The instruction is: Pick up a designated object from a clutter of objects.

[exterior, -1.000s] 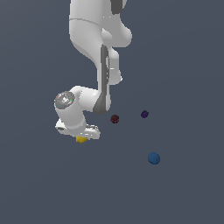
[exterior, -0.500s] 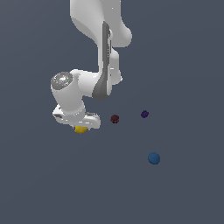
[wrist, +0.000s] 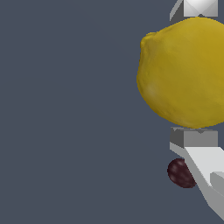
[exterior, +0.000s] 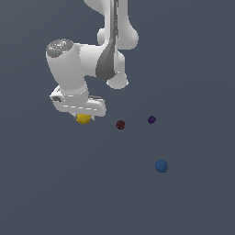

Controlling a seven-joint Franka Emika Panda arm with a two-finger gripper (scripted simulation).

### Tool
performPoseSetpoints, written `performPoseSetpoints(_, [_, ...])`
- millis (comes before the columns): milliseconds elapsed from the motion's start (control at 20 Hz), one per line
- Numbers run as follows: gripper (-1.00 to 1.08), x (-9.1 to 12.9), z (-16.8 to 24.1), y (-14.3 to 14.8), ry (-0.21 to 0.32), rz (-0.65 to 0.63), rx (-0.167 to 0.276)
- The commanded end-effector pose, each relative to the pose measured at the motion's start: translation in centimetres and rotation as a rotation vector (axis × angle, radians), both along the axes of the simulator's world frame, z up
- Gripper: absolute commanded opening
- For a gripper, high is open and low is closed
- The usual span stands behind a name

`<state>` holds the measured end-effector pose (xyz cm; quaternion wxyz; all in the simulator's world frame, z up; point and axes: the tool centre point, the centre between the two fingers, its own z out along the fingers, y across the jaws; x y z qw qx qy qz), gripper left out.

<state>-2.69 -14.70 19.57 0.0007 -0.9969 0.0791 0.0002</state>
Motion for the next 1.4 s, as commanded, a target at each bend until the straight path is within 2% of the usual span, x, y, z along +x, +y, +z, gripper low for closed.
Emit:
performPoseSetpoints(0, [-1.00,-0.9,2.4,0.2,-0.001,0.000,-0.001])
performPoseSetpoints(800, [-1.00,-6.3,17.6,1.3,0.000,-0.001,-0.002])
performPoseSetpoints(1350, [-1.00,-8.0,23.2,1.8,0.000,0.001,-0.002])
